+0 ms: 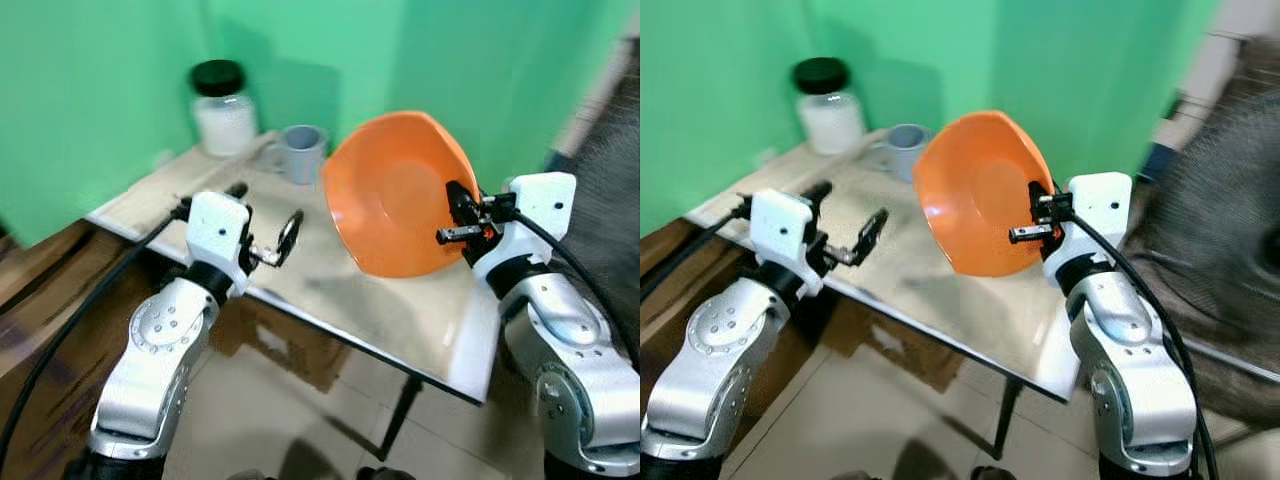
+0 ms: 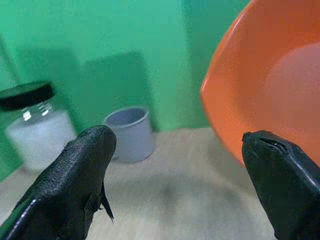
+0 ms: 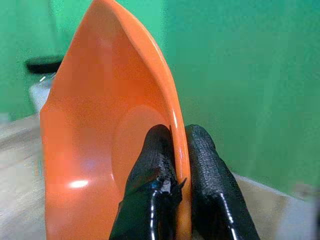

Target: Setting the table

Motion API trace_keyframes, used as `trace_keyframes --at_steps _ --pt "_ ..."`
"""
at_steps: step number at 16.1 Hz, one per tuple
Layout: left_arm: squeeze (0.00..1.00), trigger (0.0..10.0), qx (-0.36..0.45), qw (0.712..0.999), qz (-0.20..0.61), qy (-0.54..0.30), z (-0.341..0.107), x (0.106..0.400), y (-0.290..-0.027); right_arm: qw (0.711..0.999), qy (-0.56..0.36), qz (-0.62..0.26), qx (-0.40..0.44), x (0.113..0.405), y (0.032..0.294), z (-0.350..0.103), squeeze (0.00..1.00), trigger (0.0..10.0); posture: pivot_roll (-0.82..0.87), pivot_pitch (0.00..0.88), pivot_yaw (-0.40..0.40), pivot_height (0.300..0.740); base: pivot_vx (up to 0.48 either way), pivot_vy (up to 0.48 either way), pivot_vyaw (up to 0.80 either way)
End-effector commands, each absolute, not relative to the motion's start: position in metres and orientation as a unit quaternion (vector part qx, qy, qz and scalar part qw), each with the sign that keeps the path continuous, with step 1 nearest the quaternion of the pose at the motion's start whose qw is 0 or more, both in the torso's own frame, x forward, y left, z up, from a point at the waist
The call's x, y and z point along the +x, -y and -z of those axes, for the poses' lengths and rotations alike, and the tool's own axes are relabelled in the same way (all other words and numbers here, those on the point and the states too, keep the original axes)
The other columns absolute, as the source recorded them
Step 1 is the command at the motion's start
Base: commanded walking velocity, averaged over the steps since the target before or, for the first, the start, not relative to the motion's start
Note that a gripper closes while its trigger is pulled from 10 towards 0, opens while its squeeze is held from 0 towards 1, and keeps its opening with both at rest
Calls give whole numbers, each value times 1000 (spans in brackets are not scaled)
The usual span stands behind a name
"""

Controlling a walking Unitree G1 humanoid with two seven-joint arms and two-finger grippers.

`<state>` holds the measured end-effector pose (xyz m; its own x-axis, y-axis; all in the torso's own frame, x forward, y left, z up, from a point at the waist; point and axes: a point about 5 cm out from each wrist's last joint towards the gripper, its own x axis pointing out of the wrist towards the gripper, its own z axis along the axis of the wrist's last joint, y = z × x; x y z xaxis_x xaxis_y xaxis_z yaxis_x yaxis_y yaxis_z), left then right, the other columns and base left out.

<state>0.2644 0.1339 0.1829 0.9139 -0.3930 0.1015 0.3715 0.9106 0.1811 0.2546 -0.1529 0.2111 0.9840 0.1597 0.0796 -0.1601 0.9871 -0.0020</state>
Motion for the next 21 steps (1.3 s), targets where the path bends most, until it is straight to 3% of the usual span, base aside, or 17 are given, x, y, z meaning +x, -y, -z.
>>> trace_keyframes --at_steps 1,7,13,15,17,21 --pt "0 10000 82 974 198 69 -183 269 -134 994 93 -64 14 247 158 -228 0 10000 18 0 44 740 0 0 -800" --pt "0 10000 43 982 175 58 -179 271 -133 995 82 -60 -19 244 159 -224 0 10000 7 0 34 740 0 0 -800" --pt "0 10000 77 982 163 62 -179 269 -135 993 83 -75 -36 258 155 -226 0 10000 45 0 -31 740 0 0 -800" --pt "0 10000 38 989 129 66 -182 273 -139 992 86 -90 -38 257 150 -227 0 10000 29 0 -6 740 0 0 -800" --pt "0 10000 68 983 157 62 -180 273 -132 993 82 -73 -41 257 151 -225 0 10000 15 0 4 740 0 0 -800" --pt "0 10000 54 985 149 65 -179 278 -134 994 80 -67 -46 250 154 -223 0 10000 -12 0 31 740 0 0 -800"
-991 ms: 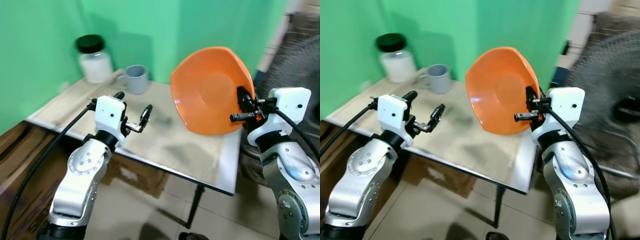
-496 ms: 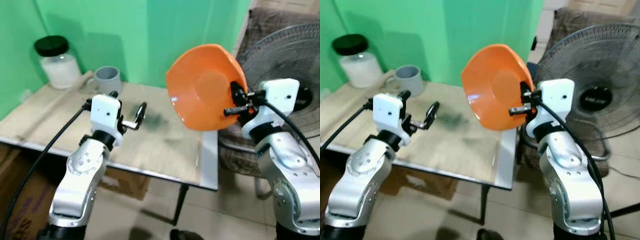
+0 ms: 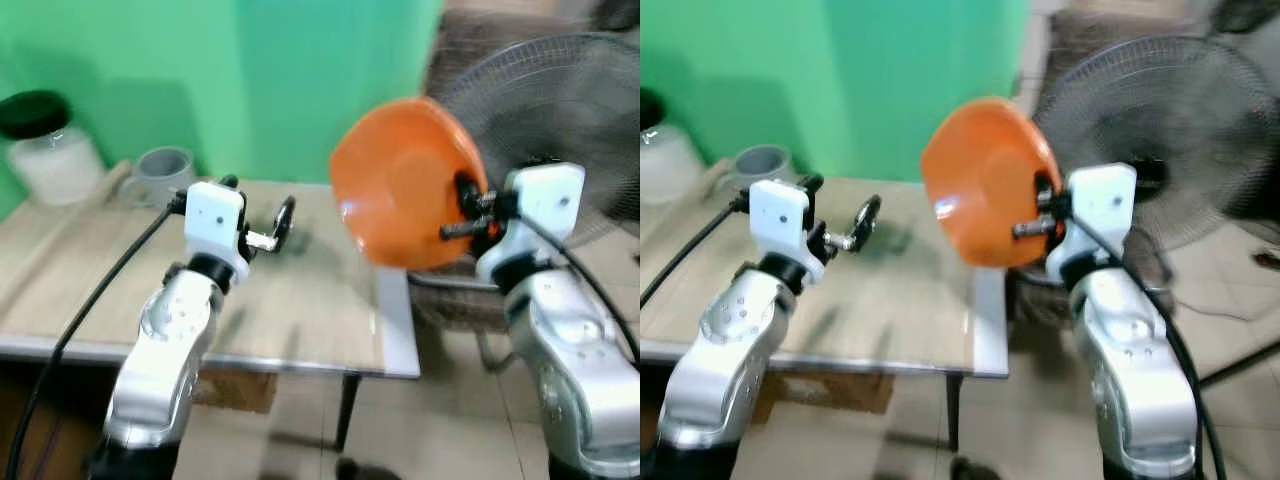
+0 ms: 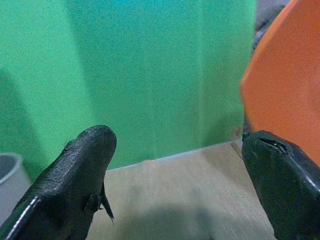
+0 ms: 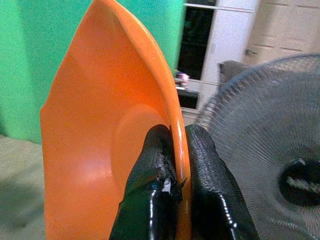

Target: Setting the table

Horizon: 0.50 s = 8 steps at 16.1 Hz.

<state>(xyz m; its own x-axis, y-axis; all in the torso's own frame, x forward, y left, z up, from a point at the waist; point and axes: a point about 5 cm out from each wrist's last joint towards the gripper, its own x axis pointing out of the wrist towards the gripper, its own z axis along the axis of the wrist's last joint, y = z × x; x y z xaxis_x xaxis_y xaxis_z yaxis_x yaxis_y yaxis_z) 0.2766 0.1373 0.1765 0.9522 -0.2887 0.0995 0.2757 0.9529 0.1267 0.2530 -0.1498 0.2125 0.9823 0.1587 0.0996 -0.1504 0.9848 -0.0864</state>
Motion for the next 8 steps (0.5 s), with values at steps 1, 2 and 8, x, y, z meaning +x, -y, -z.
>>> trace_keyframes --at_steps 1,2,8 --pt "0 10000 47 985 146 72 -184 279 -134 994 82 -60 -38 251 155 -225 0 10000 -9 0 29 740 0 0 -800" --pt "0 10000 43 986 141 74 -185 279 -135 994 83 -60 -33 252 154 -226 0 10000 -9 0 29 740 0 0 -800" --pt "0 10000 38 986 142 78 -184 283 -135 992 83 -77 -53 252 151 -224 0 10000 -15 0 37 740 0 0 -800"
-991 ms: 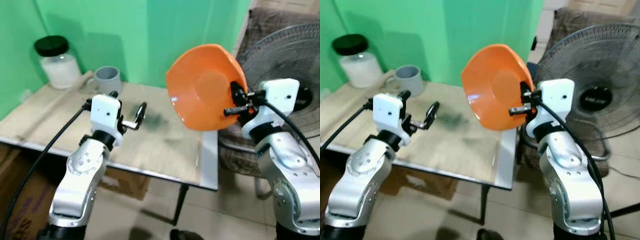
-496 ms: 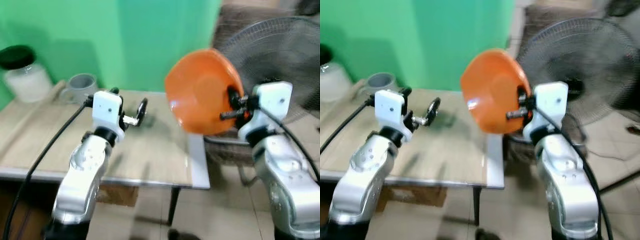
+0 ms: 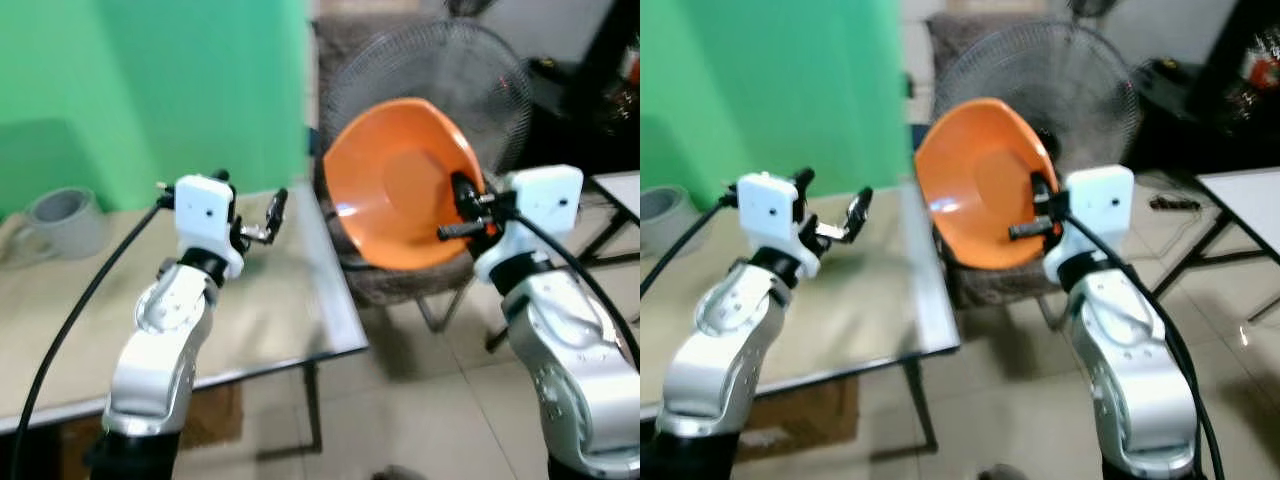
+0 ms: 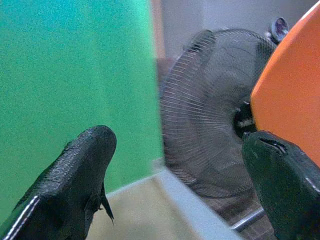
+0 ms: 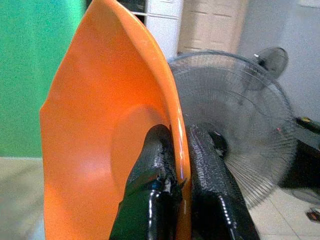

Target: Setting the table

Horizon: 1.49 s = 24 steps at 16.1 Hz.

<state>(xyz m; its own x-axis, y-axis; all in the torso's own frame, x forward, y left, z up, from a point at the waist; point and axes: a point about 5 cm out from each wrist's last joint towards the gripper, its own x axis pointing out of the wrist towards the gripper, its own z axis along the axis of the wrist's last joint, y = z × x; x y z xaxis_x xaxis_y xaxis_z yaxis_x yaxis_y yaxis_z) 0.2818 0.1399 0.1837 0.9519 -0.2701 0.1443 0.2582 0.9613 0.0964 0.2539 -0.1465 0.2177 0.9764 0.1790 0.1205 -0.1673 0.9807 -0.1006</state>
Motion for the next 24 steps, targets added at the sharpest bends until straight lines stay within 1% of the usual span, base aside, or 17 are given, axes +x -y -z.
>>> trace_keyframes --at_steps 1,3,5,6,7,9,11,12,13,14,16,20,22,23,24 --pt "0 10000 41 985 148 80 -185 283 -134 993 85 -71 -44 253 151 -225 0 10000 -20 0 41 740 0 0 -800" --pt "0 10000 36 987 138 80 -184 284 -136 992 86 -77 -46 252 150 -225 0 10000 -24 0 53 740 0 0 -800" --pt "0 10000 38 986 145 78 -183 284 -134 992 84 -76 -50 250 150 -222 0 10000 -24 0 48 740 0 0 -800" --pt "0 10000 25 984 154 81 -186 285 -131 993 86 -70 -37 252 151 -225 0 10000 -21 0 48 740 0 0 -800" --pt "0 10000 -2 987 143 76 -188 285 -132 992 85 -79 -45 251 149 -224 0 10000 -20 0 50 740 0 0 -800" --pt "0 10000 8 985 156 72 -187 282 -131 993 81 -72 -44 251 149 -222 0 10000 -19 0 44 740 0 0 -800" --pt "0 10000 -5 986 154 71 -188 282 -132 993 80 -78 -37 251 148 -222 0 10000 -13 0 44 740 0 0 -800" --pt "0 10000 -5 984 160 76 -188 281 -130 993 78 -83 -45 249 147 -220 0 10000 -21 0 59 740 0 0 -800" --pt "0 10000 -6 981 175 78 -187 280 -126 993 76 -81 -46 248 149 -218 0 10000 -23 0 61 740 0 0 -800" --pt "0 10000 11 980 184 81 -187 280 -126 993 74 -74 -51 247 151 -217 0 10000 -24 0 59 740 0 0 -800" --pt "0 10000 24 986 157 53 -181 285 -132 994 71 -61 -49 248 156 -217 0 10000 -33 0 74 740 0 0 -800" --pt "0 10000 26 990 134 40 -176 289 -137 995 69 -37 -55 246 164 -219 0 10000 -51 0 83 740 0 0 -800" --pt "0 10000 30 989 136 45 -175 289 -134 996 60 -21 -70 246 170 -214 0 10000 -48 0 78 740 0 0 -800" --pt "0 10000 28 988 147 45 -178 290 -133 996 59 -4 -71 249 173 -216 0 10000 -43 0 75 740 0 0 -800" --pt "0 10000 22 989 142 43 -177 289 -135 996 57 -2 -64 250 173 -217 0 10000 -41 0 75 740 0 0 -800"
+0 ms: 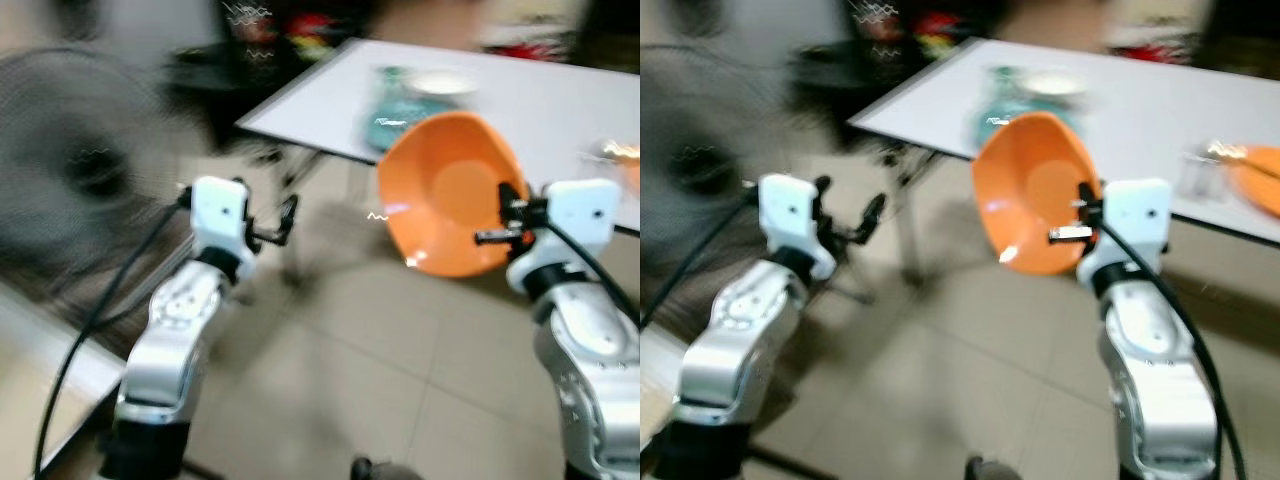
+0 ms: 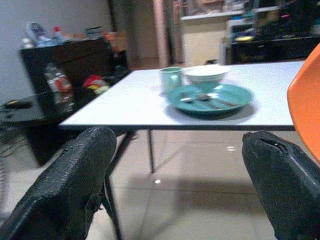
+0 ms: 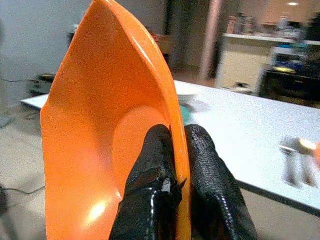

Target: Setting the table

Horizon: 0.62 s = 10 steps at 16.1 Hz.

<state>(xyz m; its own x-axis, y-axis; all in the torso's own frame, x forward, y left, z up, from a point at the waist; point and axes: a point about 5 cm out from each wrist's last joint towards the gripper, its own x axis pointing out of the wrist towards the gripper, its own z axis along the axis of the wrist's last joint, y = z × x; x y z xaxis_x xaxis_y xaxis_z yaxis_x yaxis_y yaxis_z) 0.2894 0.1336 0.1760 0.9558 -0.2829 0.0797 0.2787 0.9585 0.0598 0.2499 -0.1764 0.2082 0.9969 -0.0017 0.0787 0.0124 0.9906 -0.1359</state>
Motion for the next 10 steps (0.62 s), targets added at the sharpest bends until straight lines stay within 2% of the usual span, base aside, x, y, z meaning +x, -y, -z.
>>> trace_keyframes --at_steps 1,9,10 --pt "0 10000 23 989 141 44 -175 287 -136 996 54 -7 -72 250 174 -215 0 10000 -32 0 76 740 0 0 -800" --pt "0 10000 24 989 133 64 -179 284 -139 995 59 19 -78 250 175 -218 0 10000 -39 0 74 740 0 0 -800" --pt "0 10000 30 987 147 61 -177 283 -135 996 56 10 -63 248 175 -216 0 10000 -46 0 75 740 0 0 0"
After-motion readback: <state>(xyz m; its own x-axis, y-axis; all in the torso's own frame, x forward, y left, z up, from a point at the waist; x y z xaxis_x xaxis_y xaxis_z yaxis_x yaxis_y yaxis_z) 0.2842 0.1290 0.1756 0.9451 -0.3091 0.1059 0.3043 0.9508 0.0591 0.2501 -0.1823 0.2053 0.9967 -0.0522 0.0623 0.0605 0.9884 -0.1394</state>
